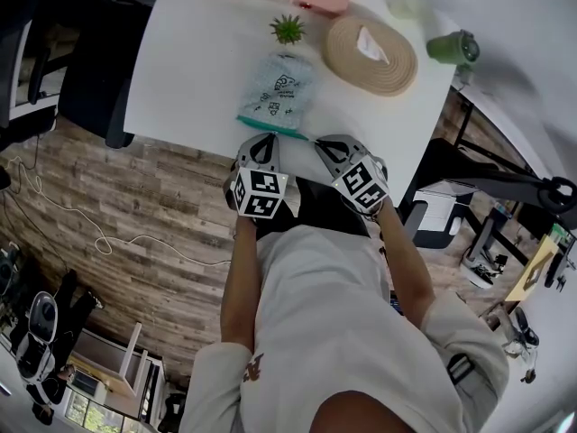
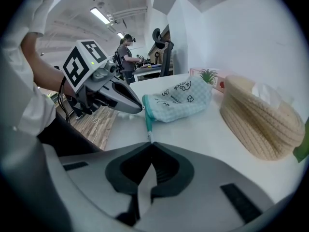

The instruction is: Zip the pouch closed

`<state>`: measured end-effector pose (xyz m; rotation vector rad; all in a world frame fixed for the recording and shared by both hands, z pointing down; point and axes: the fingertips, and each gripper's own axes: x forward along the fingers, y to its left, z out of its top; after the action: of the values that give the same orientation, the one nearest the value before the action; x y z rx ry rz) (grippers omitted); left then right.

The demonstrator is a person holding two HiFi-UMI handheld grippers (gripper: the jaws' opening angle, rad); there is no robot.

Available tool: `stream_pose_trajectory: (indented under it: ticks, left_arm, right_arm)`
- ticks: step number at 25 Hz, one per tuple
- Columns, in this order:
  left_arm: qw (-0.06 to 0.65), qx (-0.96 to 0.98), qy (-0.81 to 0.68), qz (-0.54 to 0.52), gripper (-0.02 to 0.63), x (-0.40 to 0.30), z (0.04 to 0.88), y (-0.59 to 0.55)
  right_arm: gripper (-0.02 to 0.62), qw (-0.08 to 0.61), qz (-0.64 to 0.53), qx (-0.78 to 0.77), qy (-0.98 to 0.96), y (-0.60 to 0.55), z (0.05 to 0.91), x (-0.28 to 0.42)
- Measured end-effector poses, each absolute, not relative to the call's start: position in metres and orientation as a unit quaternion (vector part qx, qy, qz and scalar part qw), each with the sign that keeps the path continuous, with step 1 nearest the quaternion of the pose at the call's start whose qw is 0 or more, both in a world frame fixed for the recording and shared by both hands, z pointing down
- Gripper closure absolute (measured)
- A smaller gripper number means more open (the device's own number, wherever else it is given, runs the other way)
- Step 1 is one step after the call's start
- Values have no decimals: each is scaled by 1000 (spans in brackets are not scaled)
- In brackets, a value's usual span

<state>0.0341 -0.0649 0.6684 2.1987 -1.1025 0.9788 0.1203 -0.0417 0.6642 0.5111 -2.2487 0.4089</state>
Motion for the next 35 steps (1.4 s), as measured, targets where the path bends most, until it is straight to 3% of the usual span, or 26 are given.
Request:
stream_pose_trajectory:
  ticks: [35]
  left_arm:
    - [250, 796, -416, 361, 607, 1, 668, -76]
  right_arm:
    - [594, 399, 173, 241, -868, -43, 665, 128]
